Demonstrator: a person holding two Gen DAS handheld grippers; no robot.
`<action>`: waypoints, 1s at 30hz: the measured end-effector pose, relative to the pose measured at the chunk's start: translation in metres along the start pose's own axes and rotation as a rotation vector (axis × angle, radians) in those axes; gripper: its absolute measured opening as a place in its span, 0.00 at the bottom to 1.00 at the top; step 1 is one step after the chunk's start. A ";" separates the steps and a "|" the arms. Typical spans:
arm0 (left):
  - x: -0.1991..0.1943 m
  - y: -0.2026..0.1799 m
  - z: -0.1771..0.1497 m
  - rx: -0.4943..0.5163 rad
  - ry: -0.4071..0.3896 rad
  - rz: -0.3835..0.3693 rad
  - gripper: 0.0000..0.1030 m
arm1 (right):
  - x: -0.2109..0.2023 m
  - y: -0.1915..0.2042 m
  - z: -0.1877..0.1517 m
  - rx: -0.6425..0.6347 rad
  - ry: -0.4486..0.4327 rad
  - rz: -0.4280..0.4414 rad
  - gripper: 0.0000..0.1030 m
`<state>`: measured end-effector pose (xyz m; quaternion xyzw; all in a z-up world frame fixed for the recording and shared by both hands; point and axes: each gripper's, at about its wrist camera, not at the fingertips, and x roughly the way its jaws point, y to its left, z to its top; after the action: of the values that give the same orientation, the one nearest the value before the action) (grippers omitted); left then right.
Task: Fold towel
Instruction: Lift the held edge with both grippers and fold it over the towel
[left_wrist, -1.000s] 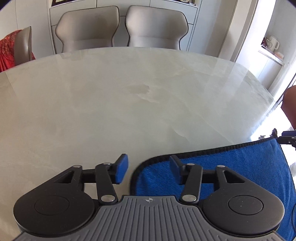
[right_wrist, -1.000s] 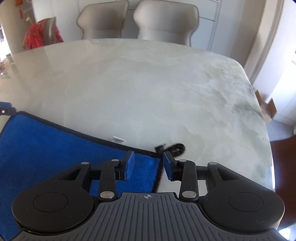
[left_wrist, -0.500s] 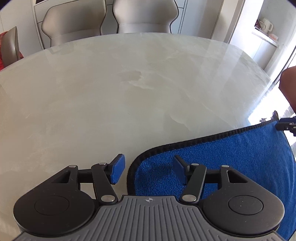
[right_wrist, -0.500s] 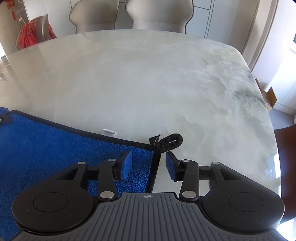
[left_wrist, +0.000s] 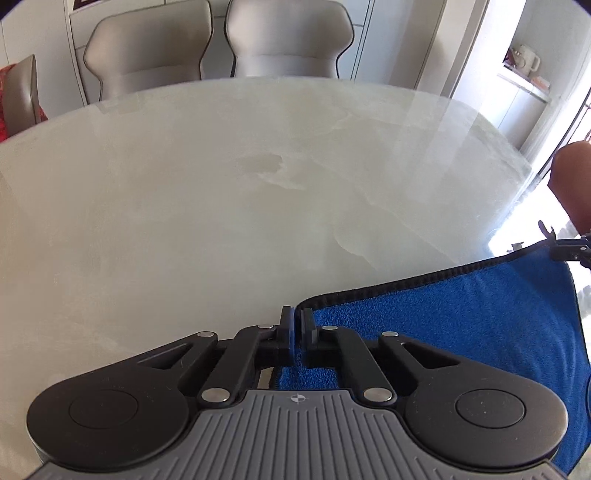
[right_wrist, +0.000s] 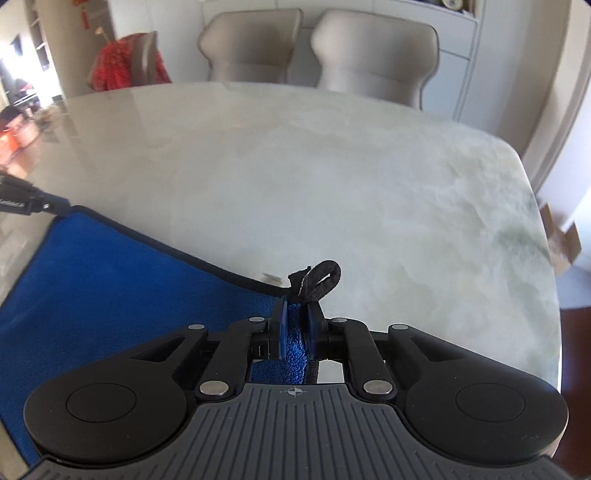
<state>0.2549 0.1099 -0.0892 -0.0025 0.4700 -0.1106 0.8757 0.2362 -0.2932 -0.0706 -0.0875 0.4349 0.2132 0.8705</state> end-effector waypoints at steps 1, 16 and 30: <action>-0.007 0.000 -0.001 0.005 -0.007 -0.005 0.02 | -0.005 0.001 0.000 -0.010 -0.005 0.006 0.11; -0.078 -0.004 -0.053 -0.004 -0.029 -0.046 0.01 | -0.077 0.024 -0.053 -0.032 -0.025 0.073 0.11; -0.064 -0.025 -0.070 0.024 0.015 -0.104 0.18 | -0.080 0.054 -0.098 -0.024 0.082 0.063 0.17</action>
<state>0.1585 0.1053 -0.0723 -0.0155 0.4744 -0.1619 0.8652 0.0989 -0.3014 -0.0653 -0.0928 0.4699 0.2419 0.8438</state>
